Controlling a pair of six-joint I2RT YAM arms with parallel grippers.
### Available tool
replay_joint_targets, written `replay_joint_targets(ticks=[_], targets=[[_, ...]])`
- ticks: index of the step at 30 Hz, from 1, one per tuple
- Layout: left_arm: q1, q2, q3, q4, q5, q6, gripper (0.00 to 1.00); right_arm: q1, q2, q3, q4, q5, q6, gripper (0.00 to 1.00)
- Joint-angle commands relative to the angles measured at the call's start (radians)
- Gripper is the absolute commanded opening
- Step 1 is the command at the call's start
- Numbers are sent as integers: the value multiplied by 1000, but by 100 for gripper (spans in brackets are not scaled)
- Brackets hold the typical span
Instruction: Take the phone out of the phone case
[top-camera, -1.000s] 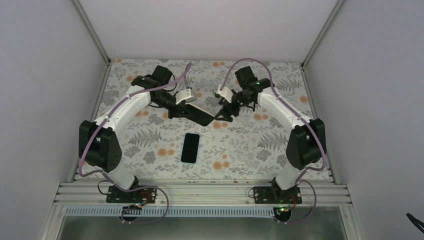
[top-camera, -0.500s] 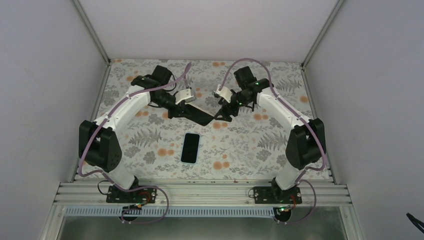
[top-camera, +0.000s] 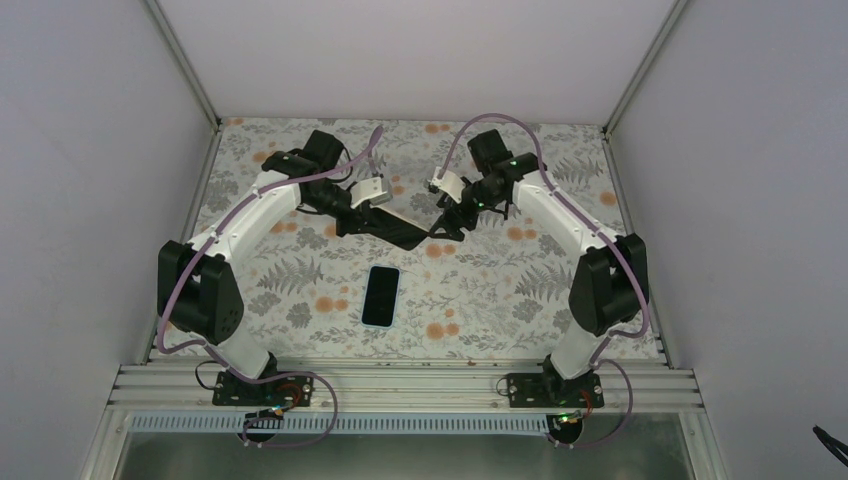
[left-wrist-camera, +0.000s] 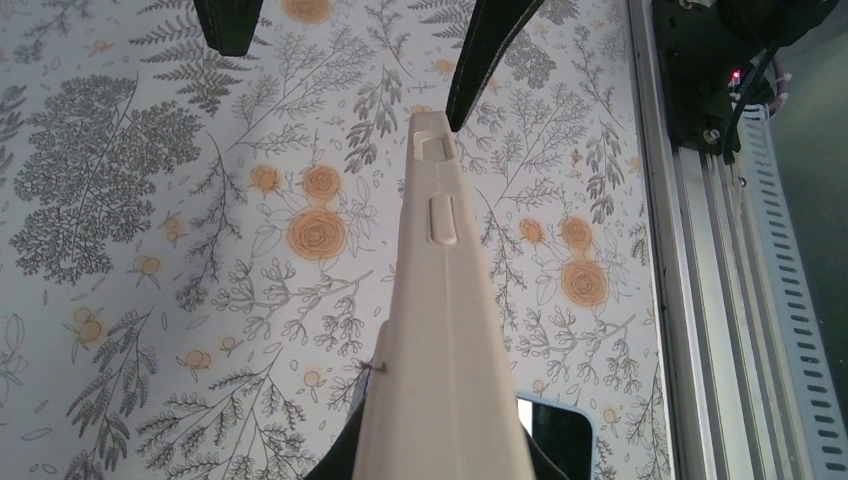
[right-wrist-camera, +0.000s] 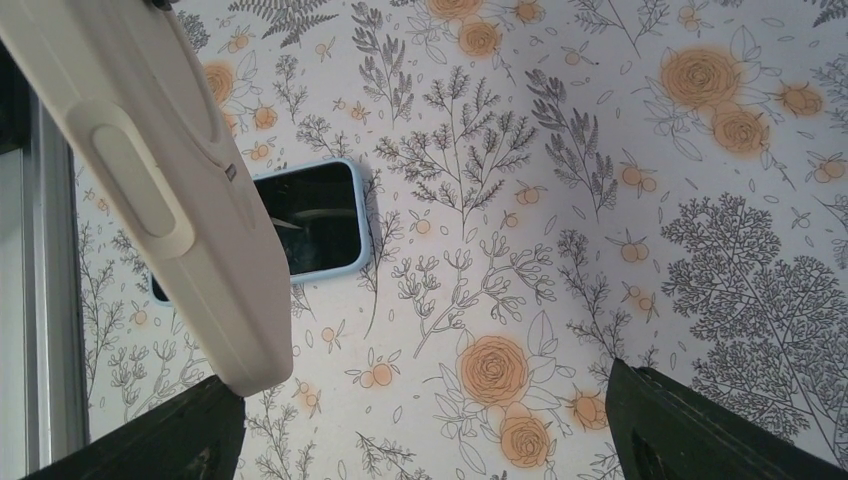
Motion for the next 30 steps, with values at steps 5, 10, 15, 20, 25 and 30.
replay_joint_targets(ticks=[5, 10, 15, 20, 25, 30], targets=[[-27, -17, 17, -65, 115, 61, 2, -29, 35, 59, 66, 32, -12, 91], [-34, -14, 17, -75, 114, 71, 2, -33, 44, 72, 67, 36, -19, 91], [-36, -10, 18, -85, 114, 78, 2, -45, 50, 78, 61, 36, -30, 91], [-39, -9, 17, -88, 114, 85, 2, -60, 54, 89, 44, 23, -46, 91], [-46, -2, 20, -94, 115, 88, 2, -62, 67, 102, 41, 26, -50, 91], [-52, 6, 34, -83, 101, 72, 2, -53, 77, 111, 20, 15, -56, 91]])
